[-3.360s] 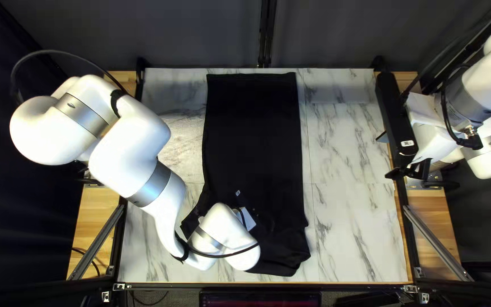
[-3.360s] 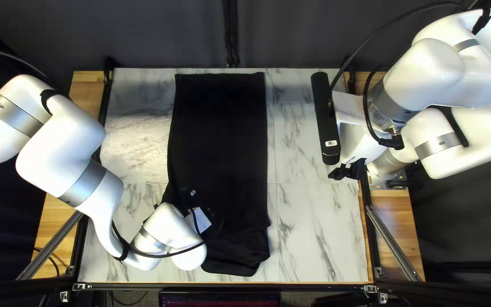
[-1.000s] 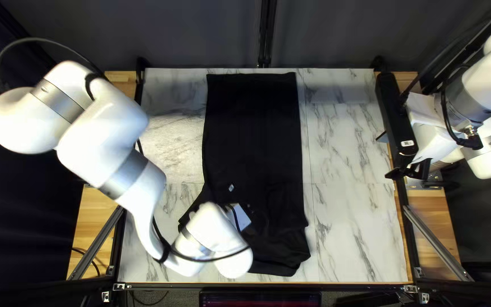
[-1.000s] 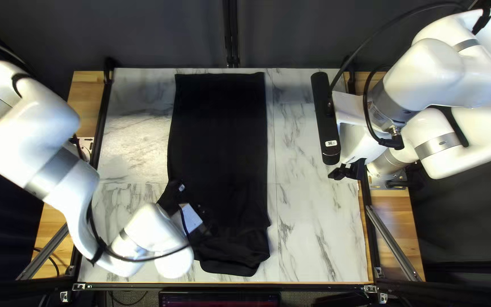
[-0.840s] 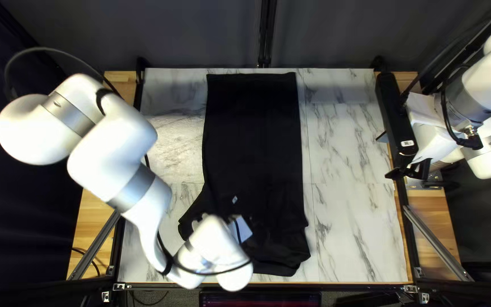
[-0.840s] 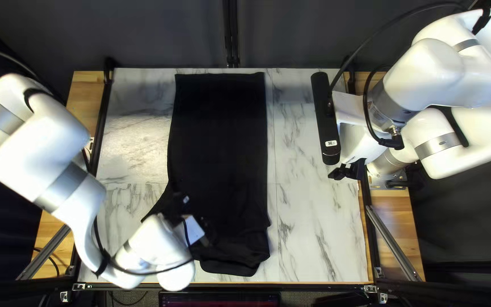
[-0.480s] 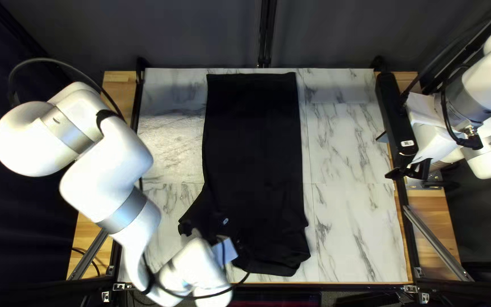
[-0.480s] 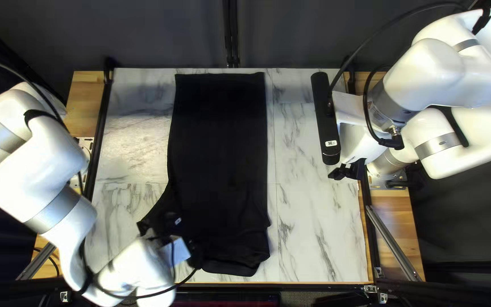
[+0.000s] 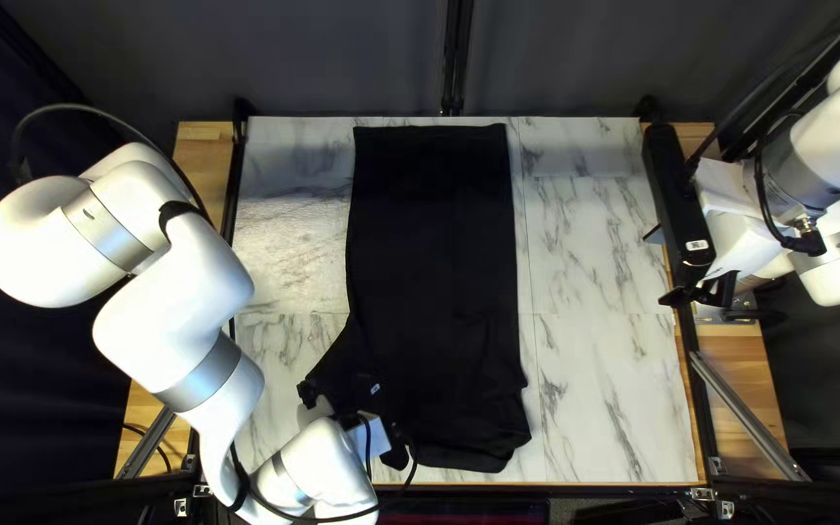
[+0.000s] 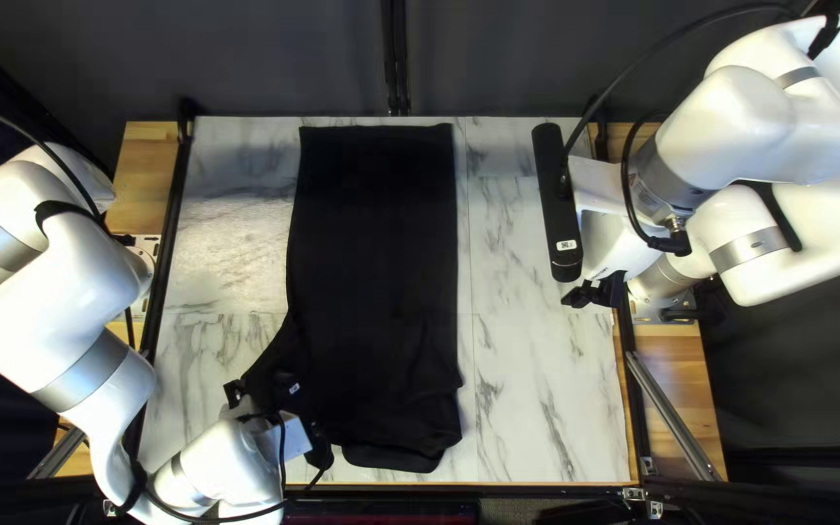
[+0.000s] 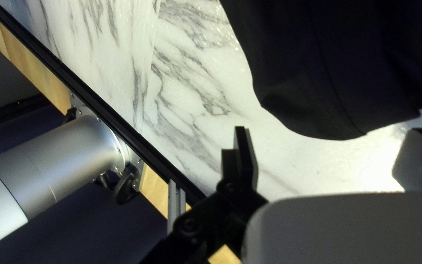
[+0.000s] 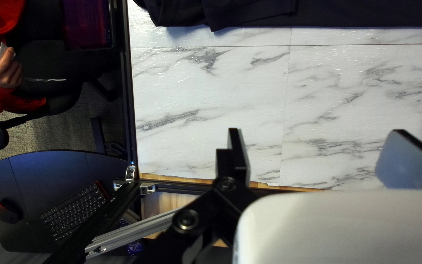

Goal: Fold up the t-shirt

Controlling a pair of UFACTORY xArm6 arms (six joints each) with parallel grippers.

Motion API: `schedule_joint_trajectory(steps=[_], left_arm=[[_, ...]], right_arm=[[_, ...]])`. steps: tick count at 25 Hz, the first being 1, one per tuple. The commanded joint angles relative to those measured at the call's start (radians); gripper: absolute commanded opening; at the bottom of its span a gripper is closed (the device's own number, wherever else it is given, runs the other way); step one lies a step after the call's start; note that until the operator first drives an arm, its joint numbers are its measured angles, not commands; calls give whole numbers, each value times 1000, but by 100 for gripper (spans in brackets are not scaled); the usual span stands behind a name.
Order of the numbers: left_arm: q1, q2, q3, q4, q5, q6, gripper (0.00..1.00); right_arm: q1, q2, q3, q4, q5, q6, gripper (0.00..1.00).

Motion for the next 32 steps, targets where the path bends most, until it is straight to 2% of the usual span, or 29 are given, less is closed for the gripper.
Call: schedule_joint_trajectory(steps=[1, 12, 22, 24, 26, 27, 28, 32], left_arm=[[9, 15, -13, 9, -7, 13, 2], [-1, -32, -24, 16, 55, 24, 2], [-38, -88, -89, 16, 207, 32, 8], [-42, -99, -86, 10, 224, 29, 21], [-29, -120, -43, 0, 210, 31, 38], [-23, -125, -30, -3, 205, 31, 89], [-2, -139, 20, -18, 181, 29, 100], [28, -149, 76, -45, 126, 2, 100]], right_arm=[[0, 0, 0, 0, 0, 0, 100], [0, 0, 0, 0, 0, 0, 100], [0, 0, 0, 0, 0, 0, 100], [0, 0, 0, 0, 0, 0, 100], [0, 0, 0, 0, 0, 0, 100], [0, 0, 0, 0, 0, 0, 100], [0, 0, 0, 0, 0, 0, 100], [0, 0, 0, 0, 0, 0, 100]])
